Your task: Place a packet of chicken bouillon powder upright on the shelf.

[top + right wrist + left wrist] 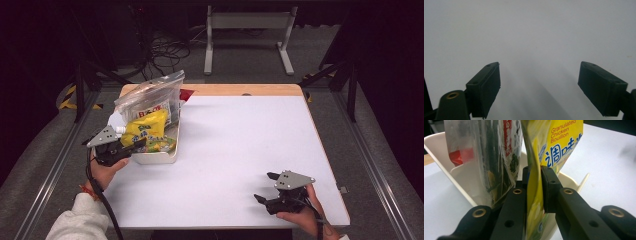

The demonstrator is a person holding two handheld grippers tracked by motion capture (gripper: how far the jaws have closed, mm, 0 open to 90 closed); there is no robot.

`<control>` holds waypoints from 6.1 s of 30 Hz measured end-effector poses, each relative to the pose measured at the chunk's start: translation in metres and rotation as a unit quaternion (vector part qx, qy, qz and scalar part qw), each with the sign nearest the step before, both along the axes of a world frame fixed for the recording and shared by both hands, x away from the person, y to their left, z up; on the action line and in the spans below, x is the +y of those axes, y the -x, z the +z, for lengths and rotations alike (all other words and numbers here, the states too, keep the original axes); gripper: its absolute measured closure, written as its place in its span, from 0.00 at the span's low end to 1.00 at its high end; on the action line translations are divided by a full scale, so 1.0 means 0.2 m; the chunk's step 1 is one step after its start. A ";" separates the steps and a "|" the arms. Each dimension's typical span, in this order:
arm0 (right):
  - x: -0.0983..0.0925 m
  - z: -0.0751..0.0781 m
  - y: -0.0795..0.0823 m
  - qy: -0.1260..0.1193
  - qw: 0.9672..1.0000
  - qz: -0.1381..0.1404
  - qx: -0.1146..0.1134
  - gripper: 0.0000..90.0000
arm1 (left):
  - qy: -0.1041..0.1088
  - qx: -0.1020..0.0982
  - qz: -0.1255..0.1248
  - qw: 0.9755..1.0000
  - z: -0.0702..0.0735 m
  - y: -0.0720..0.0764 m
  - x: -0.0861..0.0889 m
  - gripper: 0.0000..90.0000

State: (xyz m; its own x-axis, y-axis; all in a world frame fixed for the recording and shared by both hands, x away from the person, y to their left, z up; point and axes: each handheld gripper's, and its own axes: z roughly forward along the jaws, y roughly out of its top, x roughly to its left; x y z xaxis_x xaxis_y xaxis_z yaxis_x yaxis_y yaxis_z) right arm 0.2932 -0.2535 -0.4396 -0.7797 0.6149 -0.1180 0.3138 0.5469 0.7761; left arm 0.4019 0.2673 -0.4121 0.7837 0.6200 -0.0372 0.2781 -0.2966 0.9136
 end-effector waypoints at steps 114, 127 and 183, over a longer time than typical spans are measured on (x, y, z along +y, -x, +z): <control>-0.05 0.09 -0.01 -0.009 0.999 -0.021 -0.041 0.19 | -0.004 -0.029 0.108 0.994 -0.05 0.53 -0.13 0.18; -0.07 0.11 0.01 -0.001 0.998 -0.032 -0.057 0.18 | -0.020 -0.024 0.073 0.997 -0.07 0.52 -0.22 0.17; -0.31 0.04 0.13 -0.006 0.992 -0.115 -0.052 0.12 | -0.121 0.004 -0.044 0.992 -0.19 0.42 -0.61 0.08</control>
State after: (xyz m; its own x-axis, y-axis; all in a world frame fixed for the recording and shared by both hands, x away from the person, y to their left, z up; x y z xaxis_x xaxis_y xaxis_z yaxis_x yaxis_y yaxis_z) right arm 0.2675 -0.3155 -0.4307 -0.6024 0.7772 -0.1820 0.3475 0.4607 0.8167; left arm 0.3178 0.1457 -0.4508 0.8355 0.5408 0.0974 0.2490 -0.5306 0.8102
